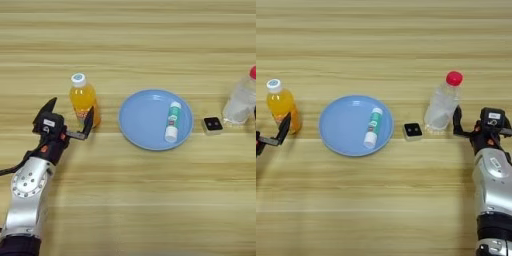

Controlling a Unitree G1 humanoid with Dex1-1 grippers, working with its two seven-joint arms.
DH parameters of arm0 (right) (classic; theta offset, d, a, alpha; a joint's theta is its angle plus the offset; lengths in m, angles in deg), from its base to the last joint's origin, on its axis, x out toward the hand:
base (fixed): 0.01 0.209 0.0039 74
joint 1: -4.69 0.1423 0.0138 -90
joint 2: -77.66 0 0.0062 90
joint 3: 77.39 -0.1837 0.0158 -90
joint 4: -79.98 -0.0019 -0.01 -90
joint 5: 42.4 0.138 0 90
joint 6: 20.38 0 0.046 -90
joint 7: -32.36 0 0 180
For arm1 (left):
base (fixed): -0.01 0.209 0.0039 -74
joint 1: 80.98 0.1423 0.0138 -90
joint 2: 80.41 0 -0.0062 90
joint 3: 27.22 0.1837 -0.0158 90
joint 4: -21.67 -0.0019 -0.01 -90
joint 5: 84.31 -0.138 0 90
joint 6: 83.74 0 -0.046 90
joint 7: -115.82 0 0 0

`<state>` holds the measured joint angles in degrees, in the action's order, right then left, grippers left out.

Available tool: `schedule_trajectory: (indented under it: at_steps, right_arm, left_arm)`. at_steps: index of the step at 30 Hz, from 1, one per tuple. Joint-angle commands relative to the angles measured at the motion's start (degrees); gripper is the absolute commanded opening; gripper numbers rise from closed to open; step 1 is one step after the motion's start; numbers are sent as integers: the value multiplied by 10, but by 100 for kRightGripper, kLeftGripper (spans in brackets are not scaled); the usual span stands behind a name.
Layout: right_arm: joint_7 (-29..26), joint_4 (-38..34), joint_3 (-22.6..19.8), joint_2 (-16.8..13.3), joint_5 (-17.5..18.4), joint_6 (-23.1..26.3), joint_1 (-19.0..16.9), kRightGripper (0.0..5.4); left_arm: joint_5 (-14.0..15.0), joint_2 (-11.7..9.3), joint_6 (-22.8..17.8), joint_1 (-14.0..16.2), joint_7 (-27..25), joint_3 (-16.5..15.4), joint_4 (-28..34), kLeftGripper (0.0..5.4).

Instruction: Move the objects on the table

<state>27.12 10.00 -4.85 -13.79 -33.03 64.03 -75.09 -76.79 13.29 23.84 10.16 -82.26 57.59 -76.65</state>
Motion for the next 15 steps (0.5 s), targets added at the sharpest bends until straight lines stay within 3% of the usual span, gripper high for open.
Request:
schedule_trajectory:
  at_steps: [1, 15]
  right_arm:
    - [2, -6, 1, 3, 0, 9, -2, 534]
    - [2, -8, 1, 5, 0, 10, -3, 534]
  left_arm:
    - [-5, 4, 7, -15, -1, 6, -16, 540]
    - [-21, 9, 33, -57, 15, 11, -84, 540]
